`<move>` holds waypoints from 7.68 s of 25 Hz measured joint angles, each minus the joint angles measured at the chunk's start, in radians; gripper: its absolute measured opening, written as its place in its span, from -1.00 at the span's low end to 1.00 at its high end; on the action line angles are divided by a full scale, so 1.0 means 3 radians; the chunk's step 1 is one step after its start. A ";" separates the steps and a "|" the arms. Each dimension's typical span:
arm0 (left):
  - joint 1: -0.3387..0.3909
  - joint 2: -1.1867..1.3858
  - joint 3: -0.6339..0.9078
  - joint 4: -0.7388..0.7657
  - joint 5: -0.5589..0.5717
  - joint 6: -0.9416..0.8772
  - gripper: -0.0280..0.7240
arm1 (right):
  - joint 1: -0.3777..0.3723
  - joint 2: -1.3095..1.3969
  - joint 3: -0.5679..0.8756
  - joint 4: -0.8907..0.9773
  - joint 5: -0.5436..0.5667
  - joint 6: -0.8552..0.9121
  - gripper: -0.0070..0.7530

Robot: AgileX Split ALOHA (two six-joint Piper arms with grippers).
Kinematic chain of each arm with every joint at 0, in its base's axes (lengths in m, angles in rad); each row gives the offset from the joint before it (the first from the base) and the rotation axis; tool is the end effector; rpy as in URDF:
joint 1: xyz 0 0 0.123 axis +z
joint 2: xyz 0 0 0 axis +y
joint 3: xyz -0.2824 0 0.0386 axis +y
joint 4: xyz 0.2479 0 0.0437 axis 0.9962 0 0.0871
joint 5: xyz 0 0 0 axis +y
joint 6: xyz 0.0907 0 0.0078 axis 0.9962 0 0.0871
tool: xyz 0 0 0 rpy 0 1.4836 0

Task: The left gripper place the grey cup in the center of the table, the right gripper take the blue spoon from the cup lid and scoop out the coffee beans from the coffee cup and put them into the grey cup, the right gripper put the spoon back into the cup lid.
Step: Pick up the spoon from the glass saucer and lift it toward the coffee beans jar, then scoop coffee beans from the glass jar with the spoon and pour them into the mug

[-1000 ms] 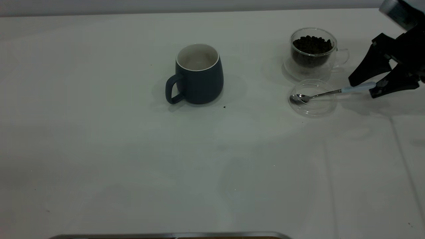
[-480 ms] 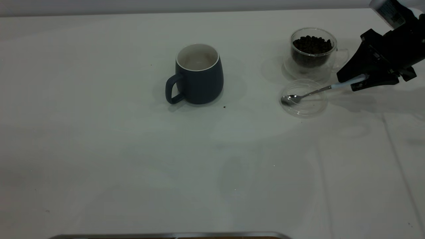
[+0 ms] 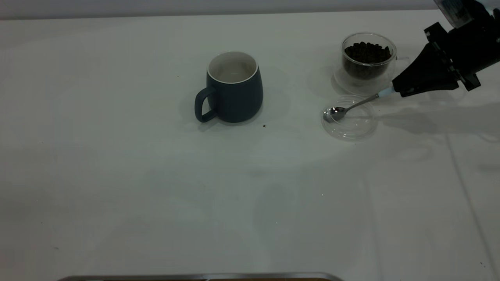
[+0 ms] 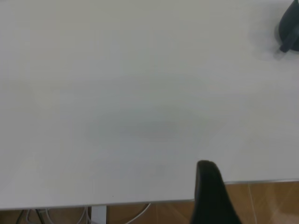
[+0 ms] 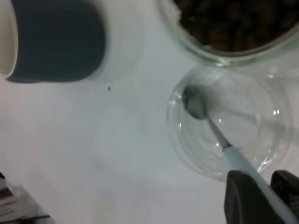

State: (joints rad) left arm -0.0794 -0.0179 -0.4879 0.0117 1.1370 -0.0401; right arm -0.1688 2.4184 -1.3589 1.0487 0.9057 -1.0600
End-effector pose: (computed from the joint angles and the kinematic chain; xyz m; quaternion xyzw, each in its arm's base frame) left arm -0.0094 0.0017 0.2677 0.0167 0.8709 -0.0235 0.4906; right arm 0.4035 -0.0057 0.0197 -0.0388 0.9295 0.3558 0.0889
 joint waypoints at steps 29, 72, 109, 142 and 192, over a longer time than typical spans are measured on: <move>0.0000 0.0000 0.0000 0.0000 -0.0003 0.0006 0.44 | 0.0286 -0.0888 0.0010 -0.0677 -0.1145 0.0682 -0.68; 0.0000 0.0000 0.0000 0.0000 -0.0003 -0.0001 0.44 | -0.0260 -0.0490 0.0010 0.0413 -0.0136 0.0532 -0.68; 0.0000 0.0000 0.0000 0.0000 -0.0003 0.0005 0.44 | -0.0435 -0.0490 0.0010 0.0568 0.0109 0.0588 -0.68; 0.0000 0.0000 0.0000 0.0000 -0.0003 -0.0002 0.44 | -0.0302 -0.0485 0.0199 0.0707 -0.0151 0.1021 -0.69; 0.0000 0.0000 0.0000 0.0000 -0.0003 0.0003 0.44 | -0.0489 -0.0202 0.0199 0.1146 0.0477 0.0552 -0.69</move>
State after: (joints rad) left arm -0.0794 -0.0179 -0.4879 0.0117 1.1362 -0.0393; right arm -0.3153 2.3579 -1.2992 1.3926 1.0489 -0.8944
